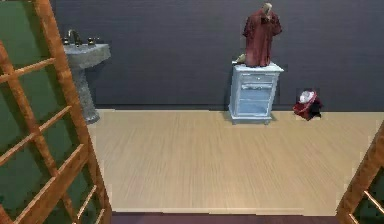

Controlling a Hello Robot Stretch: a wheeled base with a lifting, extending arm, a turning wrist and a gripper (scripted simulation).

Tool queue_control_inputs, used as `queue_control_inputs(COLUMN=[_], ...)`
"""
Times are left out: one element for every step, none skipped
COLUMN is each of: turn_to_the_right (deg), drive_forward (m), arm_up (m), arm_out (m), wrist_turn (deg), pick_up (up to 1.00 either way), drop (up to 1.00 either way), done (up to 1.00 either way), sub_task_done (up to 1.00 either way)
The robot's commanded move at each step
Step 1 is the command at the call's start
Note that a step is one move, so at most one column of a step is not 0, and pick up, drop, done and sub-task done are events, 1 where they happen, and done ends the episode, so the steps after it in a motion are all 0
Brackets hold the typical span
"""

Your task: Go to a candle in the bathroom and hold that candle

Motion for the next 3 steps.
queue_control_inputs(turn_to_the_right=[0.0,0.0,-45.0], drive_forward=[1.0,0.8,0.0], arm_up=[0.0,0.0,0.0], arm_out=[0.0,0.0,0.0], wrist_turn=[0.0,0.0,0.0], pick_up=[0.0,0.0,0.0], drop=[0.0,0.0,0.0], done=[0.0,0.0,0.0], sub_task_done=[0.0,0.0,0.0])
